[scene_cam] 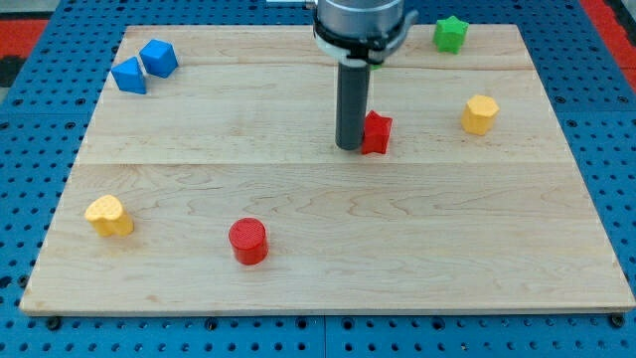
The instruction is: Move red star towards the left of green circle
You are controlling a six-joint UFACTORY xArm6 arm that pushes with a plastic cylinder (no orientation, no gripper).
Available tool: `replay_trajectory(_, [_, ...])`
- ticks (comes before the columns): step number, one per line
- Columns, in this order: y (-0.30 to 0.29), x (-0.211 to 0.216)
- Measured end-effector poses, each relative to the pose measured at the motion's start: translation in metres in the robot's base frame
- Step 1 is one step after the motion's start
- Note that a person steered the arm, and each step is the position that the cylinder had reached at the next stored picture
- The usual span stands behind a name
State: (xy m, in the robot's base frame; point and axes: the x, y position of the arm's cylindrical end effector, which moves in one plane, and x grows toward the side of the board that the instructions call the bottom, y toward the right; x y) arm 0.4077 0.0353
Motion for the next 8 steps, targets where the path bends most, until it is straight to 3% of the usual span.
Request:
replay_trajectory(1, [0.002,0.041])
replay_trajectory(2, [0.039,0.04])
replay_trajectory(3, [0.054,0.004])
replay_trajectory(5, [-0.061,-0.098])
replay_trajectory(8, [-0.014,-0.124])
